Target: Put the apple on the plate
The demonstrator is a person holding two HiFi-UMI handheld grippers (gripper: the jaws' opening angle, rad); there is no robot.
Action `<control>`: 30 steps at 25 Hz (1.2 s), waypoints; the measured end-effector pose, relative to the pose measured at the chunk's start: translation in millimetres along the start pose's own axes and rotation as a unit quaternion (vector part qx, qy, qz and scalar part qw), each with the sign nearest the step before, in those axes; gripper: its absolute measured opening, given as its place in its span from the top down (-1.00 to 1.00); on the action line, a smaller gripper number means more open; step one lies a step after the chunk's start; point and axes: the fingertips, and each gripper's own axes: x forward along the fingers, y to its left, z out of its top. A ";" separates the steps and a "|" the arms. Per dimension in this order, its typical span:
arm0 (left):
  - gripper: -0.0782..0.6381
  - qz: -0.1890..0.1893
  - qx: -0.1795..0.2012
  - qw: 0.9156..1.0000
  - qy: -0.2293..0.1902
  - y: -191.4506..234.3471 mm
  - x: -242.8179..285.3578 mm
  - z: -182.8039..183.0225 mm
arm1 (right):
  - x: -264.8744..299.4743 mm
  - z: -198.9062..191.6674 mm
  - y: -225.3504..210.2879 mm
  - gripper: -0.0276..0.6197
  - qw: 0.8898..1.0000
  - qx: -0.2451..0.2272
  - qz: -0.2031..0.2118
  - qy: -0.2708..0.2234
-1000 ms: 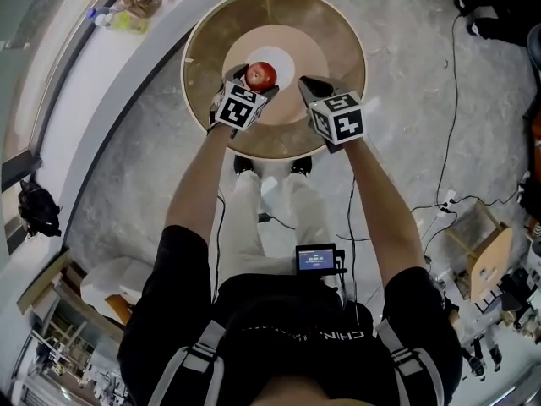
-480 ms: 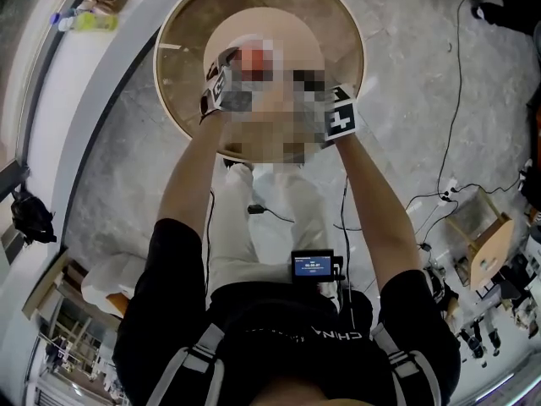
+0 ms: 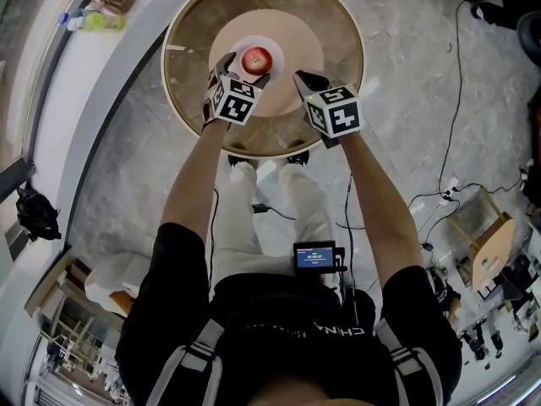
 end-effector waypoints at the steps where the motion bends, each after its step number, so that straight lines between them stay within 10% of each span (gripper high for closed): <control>1: -0.38 0.004 -0.008 1.000 -0.004 1.4 -13.0 1.9 | -5.6 2.1 3.9 0.81 1.000 0.000 -0.003 0.000; 8: -0.37 -0.035 -0.113 0.992 -0.042 -19.1 -161.0 47.1 | -94.8 47.1 61.5 0.82 0.999 -0.030 -0.003 0.016; 18: -0.32 -0.052 -0.169 0.975 -0.134 -72.4 -352.1 112.7 | -229.7 113.5 166.8 0.82 0.996 -0.089 -0.027 -0.013; 22: 0.61 -0.003 -0.163 0.973 -0.166 -57.9 -381.9 112.0 | -246.1 104.5 170.0 0.82 0.994 -0.092 -0.046 -0.021; 30: 0.73 -0.033 -0.103 0.981 -0.162 -76.4 -391.1 117.4 | -273.9 113.2 167.5 0.82 0.993 -0.087 -0.057 -0.056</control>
